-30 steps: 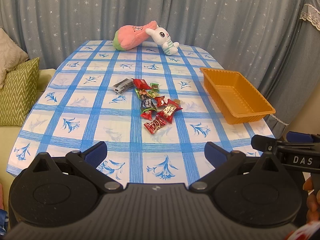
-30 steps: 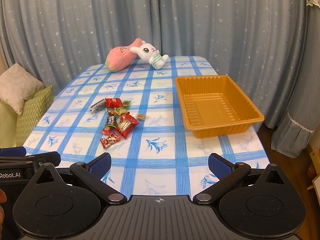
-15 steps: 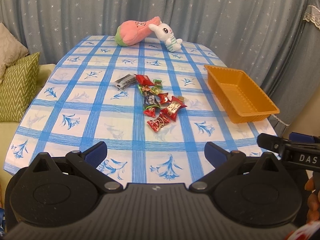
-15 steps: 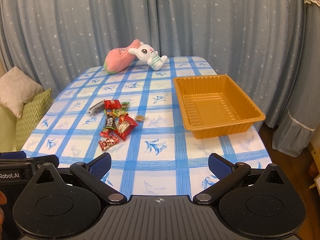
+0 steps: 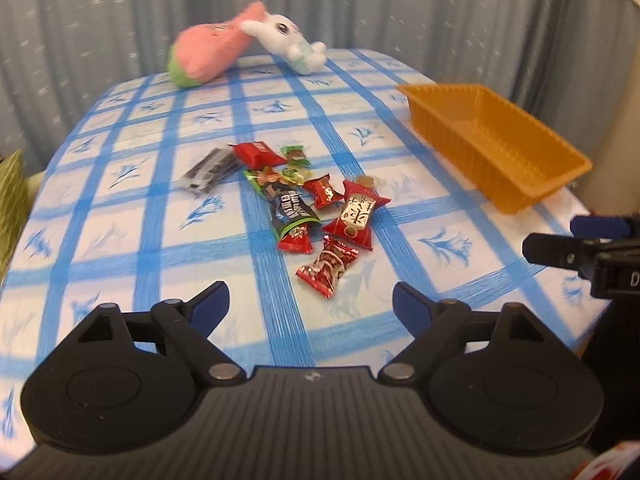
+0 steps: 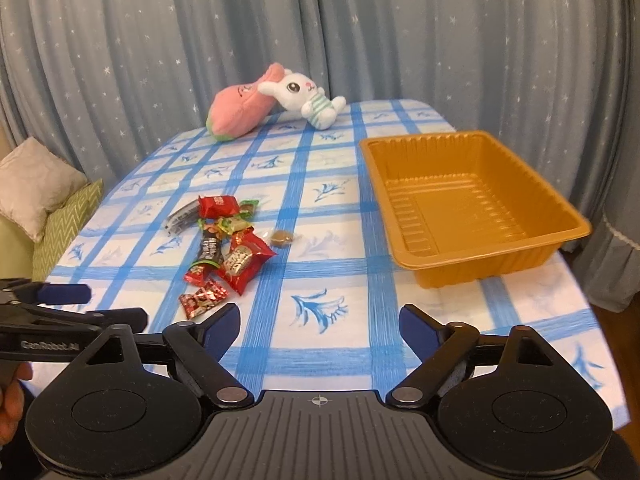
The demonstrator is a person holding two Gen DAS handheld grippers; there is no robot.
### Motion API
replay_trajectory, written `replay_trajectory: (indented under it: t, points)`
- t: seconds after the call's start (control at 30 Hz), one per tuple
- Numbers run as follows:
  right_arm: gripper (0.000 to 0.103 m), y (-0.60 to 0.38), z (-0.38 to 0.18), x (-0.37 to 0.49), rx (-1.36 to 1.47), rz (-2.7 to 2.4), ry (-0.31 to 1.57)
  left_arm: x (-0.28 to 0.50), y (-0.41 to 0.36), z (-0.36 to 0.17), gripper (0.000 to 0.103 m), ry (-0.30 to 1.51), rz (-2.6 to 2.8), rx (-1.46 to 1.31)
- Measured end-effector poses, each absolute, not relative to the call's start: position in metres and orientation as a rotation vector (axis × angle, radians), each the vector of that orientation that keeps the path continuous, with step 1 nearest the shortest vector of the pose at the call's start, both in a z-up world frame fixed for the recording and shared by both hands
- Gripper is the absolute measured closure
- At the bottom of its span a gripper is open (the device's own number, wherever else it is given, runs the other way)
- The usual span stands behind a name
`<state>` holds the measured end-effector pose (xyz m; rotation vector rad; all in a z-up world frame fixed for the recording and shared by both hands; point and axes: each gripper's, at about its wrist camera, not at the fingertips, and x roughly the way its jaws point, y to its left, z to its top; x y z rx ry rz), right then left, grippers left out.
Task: Organize snacks
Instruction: 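Grasp a red candy packet with the left gripper while the right gripper grasps another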
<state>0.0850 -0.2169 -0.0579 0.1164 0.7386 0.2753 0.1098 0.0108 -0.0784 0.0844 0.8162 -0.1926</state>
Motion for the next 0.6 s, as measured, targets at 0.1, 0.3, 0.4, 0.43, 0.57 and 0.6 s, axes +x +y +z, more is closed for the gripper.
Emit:
replay_trajectory:
  t: [0.1, 0.3, 0.4, 0.43, 0.57, 0.6]
  points:
    - [0.018, -0.214, -0.072, 0.100, 0.125, 0.283, 0.750, 0.130, 0.008, -0.096, 0.032, 0.838, -0.237, 0.117]
    - [0.019, -0.209, -0.091, 0.124, 0.140, 0.269, 0.764, 0.157, -0.005, -0.119, 0.051, 0.839, -0.320, 0.209]
    - [0.019, -0.207, -0.096, 0.132, 0.150, 0.261, 0.774, 0.167, -0.009, -0.125, 0.060, 0.835, -0.344, 0.255]
    - [0.019, -0.207, -0.097, 0.134, 0.150, 0.259, 0.777, 0.170, -0.010, -0.128, 0.063, 0.840, -0.352, 0.272]
    - [0.019, -0.205, -0.103, 0.141, 0.153, 0.254, 0.789, 0.174, -0.009, -0.133, 0.074, 0.861, -0.381, 0.264]
    - [0.019, -0.204, -0.105, 0.142, 0.153, 0.255, 0.793, 0.174, -0.007, -0.134, 0.080, 0.866, -0.391, 0.247]
